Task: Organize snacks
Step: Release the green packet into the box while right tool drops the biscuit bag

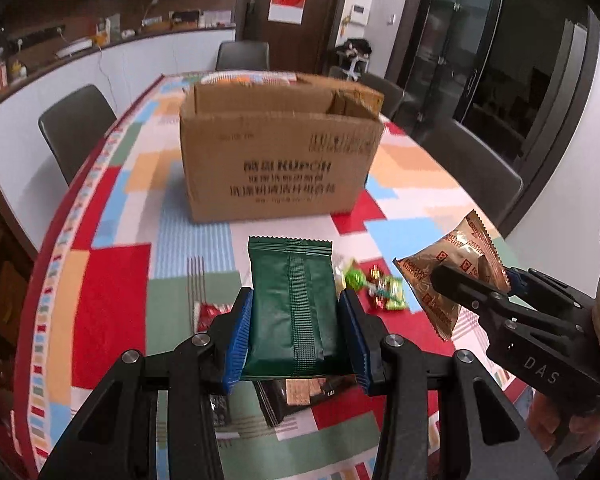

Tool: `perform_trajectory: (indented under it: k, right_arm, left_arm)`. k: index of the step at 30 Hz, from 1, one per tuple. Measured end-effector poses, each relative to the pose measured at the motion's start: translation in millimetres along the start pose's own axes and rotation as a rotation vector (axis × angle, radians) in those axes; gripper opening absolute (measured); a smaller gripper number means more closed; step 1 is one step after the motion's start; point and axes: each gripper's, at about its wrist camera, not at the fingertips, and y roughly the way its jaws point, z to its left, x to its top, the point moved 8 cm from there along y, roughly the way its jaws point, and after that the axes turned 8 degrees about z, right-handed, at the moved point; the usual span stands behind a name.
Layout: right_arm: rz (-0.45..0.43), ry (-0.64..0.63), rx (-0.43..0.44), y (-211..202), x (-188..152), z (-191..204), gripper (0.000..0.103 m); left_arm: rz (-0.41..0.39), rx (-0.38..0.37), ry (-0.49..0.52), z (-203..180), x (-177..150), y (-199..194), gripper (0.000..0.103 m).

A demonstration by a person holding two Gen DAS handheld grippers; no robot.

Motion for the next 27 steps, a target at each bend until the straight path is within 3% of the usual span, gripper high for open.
perform_trajectory:
  k: [16,27]
  right_arm:
    - [-0.22,-0.104,0.009,-39.4,80.2,29.3,0.042]
    - [-0.299,-0.103,0.019,-40.5,138.1,30.7,0.042]
  left_arm:
    - [-0.211,0.042,0.018,11.2,71.8,-51.9,0.043]
    - [-0.26,0.061,0.03,18.1,122.4,-49.4,0.043]
